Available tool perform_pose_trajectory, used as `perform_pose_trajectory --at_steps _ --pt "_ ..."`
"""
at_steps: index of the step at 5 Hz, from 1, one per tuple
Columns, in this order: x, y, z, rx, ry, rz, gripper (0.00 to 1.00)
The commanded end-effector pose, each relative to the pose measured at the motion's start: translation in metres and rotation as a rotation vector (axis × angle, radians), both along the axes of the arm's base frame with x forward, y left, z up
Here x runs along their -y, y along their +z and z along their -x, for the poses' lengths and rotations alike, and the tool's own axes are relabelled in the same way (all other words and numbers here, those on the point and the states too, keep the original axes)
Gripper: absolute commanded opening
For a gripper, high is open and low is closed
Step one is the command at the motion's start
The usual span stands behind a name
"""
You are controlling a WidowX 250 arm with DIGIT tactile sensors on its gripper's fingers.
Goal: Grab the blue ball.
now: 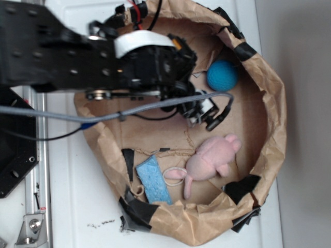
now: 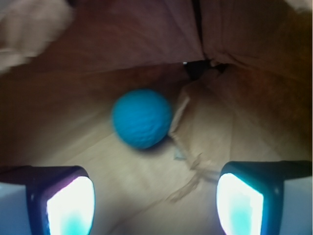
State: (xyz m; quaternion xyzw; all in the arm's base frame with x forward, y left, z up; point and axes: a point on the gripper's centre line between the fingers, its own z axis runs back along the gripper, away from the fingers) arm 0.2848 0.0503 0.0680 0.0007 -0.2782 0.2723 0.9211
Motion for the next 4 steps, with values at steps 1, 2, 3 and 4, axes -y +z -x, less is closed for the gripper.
perform_pose_trajectory --at_steps 1,2,3,4 --pt "-0.027 0.002 -0.046 0.043 0.003 -0.023 1.0" --pt "-0.014 -0.005 -0.058 0.015 -0.076 -0.05 0.68" --pt "-0.005 -0.003 -0.053 -0.008 -0.105 -0.049 0.0" --pt "-0.004 0.005 -0.047 0.005 -0.123 -0.005 0.0"
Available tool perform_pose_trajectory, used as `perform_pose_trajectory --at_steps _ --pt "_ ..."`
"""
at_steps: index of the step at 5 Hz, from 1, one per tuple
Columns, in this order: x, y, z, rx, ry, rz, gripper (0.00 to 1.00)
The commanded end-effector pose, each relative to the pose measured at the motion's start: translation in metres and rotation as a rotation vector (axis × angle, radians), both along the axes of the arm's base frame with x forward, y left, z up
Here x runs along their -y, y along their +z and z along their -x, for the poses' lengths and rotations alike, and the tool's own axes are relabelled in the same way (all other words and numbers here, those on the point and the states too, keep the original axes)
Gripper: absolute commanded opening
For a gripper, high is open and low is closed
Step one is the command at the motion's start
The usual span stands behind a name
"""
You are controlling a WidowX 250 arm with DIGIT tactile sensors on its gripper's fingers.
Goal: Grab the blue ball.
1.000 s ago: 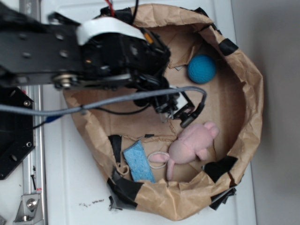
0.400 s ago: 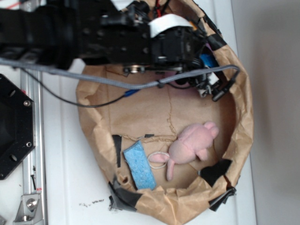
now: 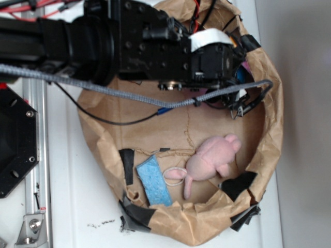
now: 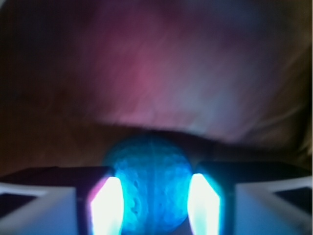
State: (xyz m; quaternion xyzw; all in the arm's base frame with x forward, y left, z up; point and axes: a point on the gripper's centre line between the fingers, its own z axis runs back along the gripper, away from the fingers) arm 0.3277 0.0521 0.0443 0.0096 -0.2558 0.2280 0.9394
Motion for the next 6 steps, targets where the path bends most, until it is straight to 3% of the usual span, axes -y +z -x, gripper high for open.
perform_pose_trajectory --at_steps 1,2,3,4,5,6 --pt "0.0 0.043 0.003 0.055 -0.085 0.095 0.0" --pt "0.018 0.084 0.021 -0.03 -0.258 -0.015 0.0" --pt "0.034 0.119 0.049 -0.141 -0.277 0.024 0.0" --pt "0.033 0.125 0.067 -0.308 -0.152 0.166 0.0" --pt "0.04 0.123 0.069 -0.348 -0.199 0.265 0.0" --pt "0.039 0.12 0.07 -0.373 -0.193 0.26 0.0"
